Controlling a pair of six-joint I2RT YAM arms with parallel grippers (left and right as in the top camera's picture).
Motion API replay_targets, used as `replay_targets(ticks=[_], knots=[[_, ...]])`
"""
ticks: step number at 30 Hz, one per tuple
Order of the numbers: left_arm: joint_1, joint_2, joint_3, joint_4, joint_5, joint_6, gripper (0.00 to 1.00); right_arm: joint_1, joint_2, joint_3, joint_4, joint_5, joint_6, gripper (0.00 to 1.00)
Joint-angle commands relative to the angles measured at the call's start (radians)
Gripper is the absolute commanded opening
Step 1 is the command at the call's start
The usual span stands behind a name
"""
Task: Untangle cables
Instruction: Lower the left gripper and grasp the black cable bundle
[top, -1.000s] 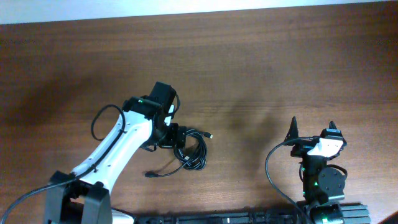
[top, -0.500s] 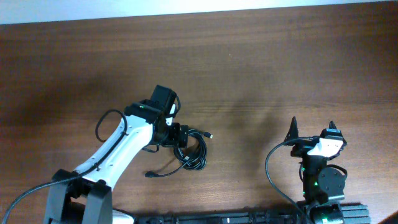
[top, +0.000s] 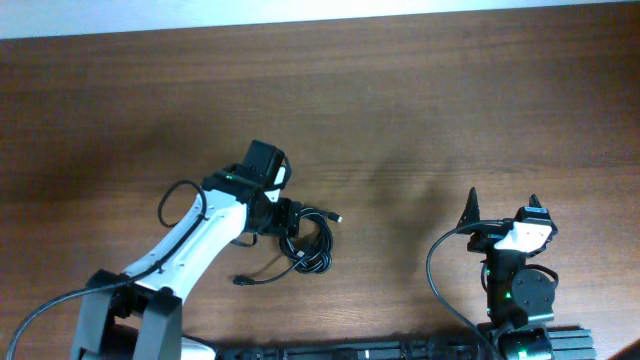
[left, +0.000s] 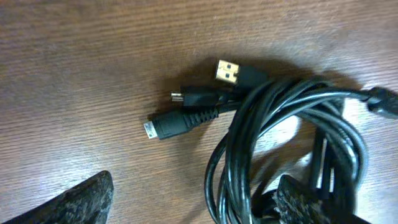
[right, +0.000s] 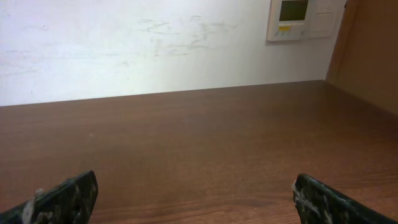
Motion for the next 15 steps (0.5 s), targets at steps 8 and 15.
replay_targets(ticks=[8,15], knots=[[-0.127,0.009,-0.026,0.113,-0.060,0.016,0.71,-0.006,-0.008,-0.005,-0.005,0.026,-0.007,0.99],[-0.167,0.009,-0.029,0.114,-0.105,0.016,0.66,-0.006,-0.008,-0.005,-0.005,0.026,-0.007,0.99]])
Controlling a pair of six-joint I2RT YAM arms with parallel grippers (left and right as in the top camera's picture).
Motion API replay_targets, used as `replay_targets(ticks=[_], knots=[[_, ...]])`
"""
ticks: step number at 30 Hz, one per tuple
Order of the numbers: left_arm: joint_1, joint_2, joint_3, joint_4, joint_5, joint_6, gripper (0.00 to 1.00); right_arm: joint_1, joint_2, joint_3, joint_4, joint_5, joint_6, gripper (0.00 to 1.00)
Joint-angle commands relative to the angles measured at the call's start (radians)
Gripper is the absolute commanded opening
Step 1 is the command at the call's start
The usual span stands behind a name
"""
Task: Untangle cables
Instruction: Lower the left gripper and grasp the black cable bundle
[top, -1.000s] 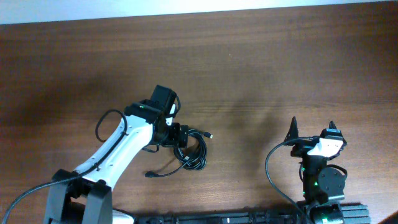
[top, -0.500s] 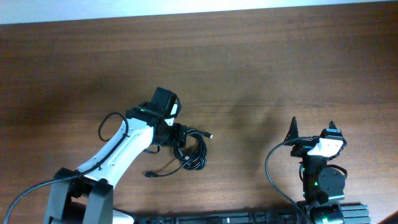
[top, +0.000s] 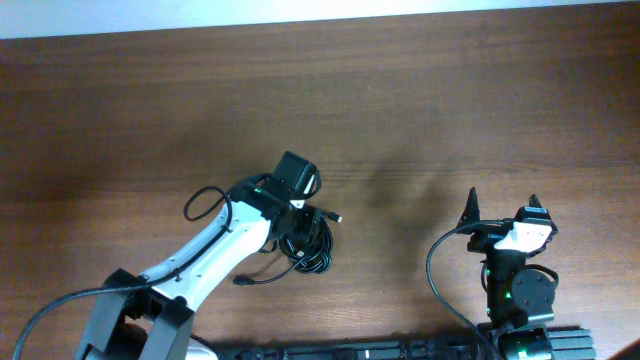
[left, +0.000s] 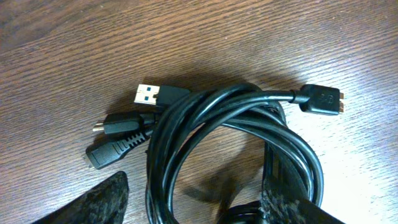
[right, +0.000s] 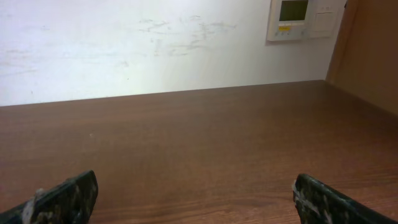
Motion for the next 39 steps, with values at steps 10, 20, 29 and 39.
replay_targets(ticks=[10,20,29,39], knots=[[-0.006,0.009,-0.062,0.037,-0.102,-0.090,0.56,-0.006,-0.008,-0.005,-0.005,0.026,-0.008,0.99],[-0.006,0.009,-0.062,0.080,-0.098,-0.102,0.25,-0.006,-0.008,-0.005,-0.005,0.026,-0.008,0.99],[-0.006,0.009,-0.086,0.070,-0.098,-0.102,0.10,-0.006,-0.008,-0.005,-0.005,0.026,-0.008,0.99],[-0.006,0.009,-0.085,0.108,-0.067,-0.113,0.00,-0.006,-0.008,-0.005,-0.005,0.026,-0.008,0.99]])
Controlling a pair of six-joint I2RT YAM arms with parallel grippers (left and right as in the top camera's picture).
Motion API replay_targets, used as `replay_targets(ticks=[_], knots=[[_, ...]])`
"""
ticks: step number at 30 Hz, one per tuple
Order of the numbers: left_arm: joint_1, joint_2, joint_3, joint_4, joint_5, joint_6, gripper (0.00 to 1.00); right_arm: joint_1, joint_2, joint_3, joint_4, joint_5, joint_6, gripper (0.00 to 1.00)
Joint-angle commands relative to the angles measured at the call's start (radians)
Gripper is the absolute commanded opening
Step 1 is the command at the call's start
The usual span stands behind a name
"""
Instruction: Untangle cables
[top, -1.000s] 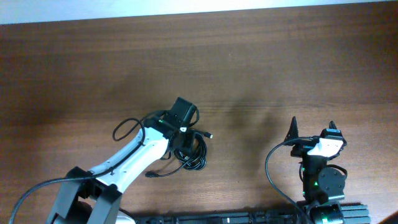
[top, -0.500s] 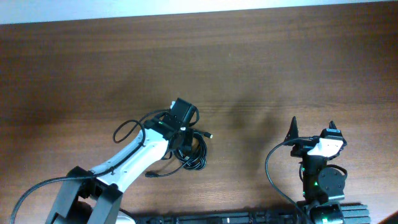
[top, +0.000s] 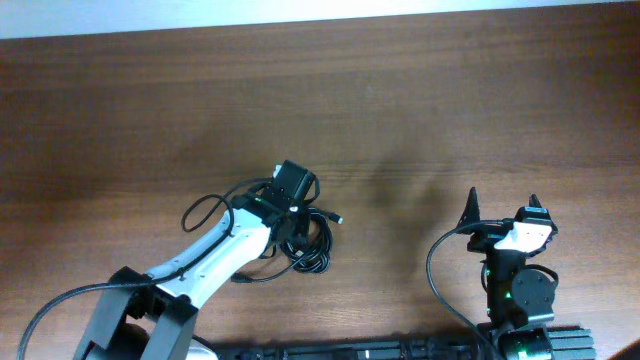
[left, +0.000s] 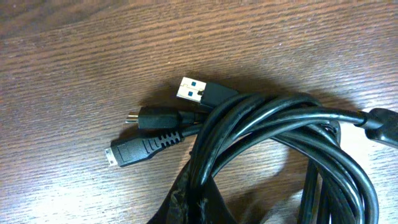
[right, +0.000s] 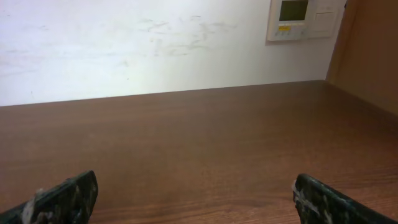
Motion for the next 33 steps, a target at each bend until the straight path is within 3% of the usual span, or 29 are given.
replay_targets(ticks=[1,7,12,22,29,33], knots=[[-0.003,0.009,-0.007,0.018,0.042,-0.022,0.00,-0.006,-0.008,-0.005,-0.005,0.027,-0.008,0.99],[-0.003,-0.037,0.067,0.018,0.127,-0.137,0.00,-0.006,-0.008,-0.005,-0.005,0.027,-0.008,0.99],[-0.003,-0.154,0.119,0.024,0.124,-0.132,0.00,-0.006,-0.008,-0.005,-0.005,0.027,-0.008,0.99],[-0.003,-0.422,0.120,0.109,0.124,0.129,0.00,-0.006,-0.008,-0.005,-0.005,0.027,-0.008,0.99],[-0.003,-0.472,0.120,0.126,0.138,0.159,0.00,-0.006,-0.008,-0.005,-0.005,0.022,-0.007,0.99],[-0.003,-0.472,0.120,0.199,0.369,0.299,0.00,-0.006,-0.008,-0.005,-0.005,-0.019,-0.007,0.99]])
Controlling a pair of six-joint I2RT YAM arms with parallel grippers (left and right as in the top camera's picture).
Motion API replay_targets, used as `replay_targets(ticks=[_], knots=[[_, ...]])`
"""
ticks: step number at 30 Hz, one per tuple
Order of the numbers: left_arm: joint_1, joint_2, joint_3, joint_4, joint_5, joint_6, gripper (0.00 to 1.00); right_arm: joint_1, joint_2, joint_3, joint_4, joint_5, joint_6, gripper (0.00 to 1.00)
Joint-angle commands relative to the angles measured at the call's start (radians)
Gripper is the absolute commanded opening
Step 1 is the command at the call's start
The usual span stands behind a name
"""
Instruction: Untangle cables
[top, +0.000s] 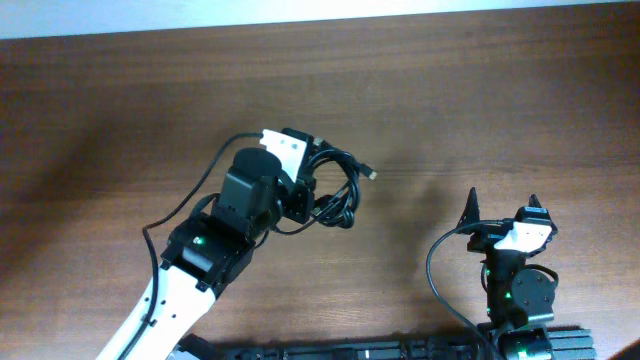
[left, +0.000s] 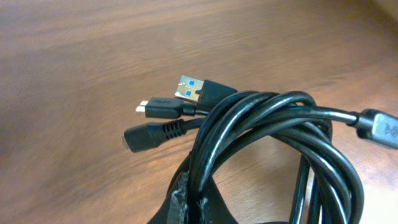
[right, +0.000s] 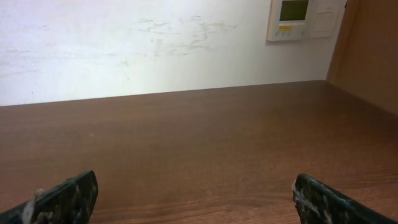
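Note:
A bundle of black cables (top: 335, 195) hangs lifted off the wooden table (top: 480, 110), coiled in loops (left: 273, 143). My left gripper (top: 312, 200) (left: 194, 202) is shut on strands of the coil. A USB plug (left: 198, 90) with a blue insert, a small micro plug (left: 157, 107) and a ribbed plug (left: 149, 134) stick out to the left of the loops. Another plug (top: 368, 173) (left: 380, 127) pokes out to the right. My right gripper (top: 502, 207) (right: 193, 199) rests open at the table's near right, far from the cables, nothing between its fingers.
The right arm's own black cable (top: 440, 270) loops beside its base at the near edge. A white wall with a thermostat panel (right: 293, 18) stands beyond the table's far edge in the right wrist view.
My left gripper, shut on the cable bundle, has risen and moved toward the far side, lifting the whole bundle off the table. The right arm has not moved.
The left gripper stood open over the coiled cables lying on the table, first to their left, then straddling the loops. Then it was shut on strands of the coil with the bundle lying on the table. Now the bundle hangs lifted. The right gripper stayed parked and open.

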Motion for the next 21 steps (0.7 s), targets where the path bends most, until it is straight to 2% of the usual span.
replay_targets(ticks=[1,4,7,11,16,21], knots=[[-0.003,-0.021,0.025,0.076,0.249,0.148,0.00,-0.006,-0.008,-0.005,0.003,-0.047,-0.007,0.99],[-0.003,-0.021,0.025,0.150,0.353,0.193,0.00,-0.006,-0.008,-0.005,0.021,-0.156,-0.007,0.99],[-0.003,-0.021,0.025,0.195,0.363,0.193,0.00,-0.006,-0.008,0.012,0.021,-0.309,0.018,0.99],[-0.003,-0.021,0.025,0.209,0.364,0.193,0.00,-0.006,-0.008,0.066,0.004,-0.346,0.126,0.99],[-0.003,-0.021,0.025,0.213,0.371,0.192,0.00,-0.006,0.012,0.243,-0.250,-0.396,0.137,0.99],[-0.003,-0.021,0.025,0.235,0.370,0.153,0.00,-0.006,0.120,0.486,-0.553,-0.407,0.182,0.99]])
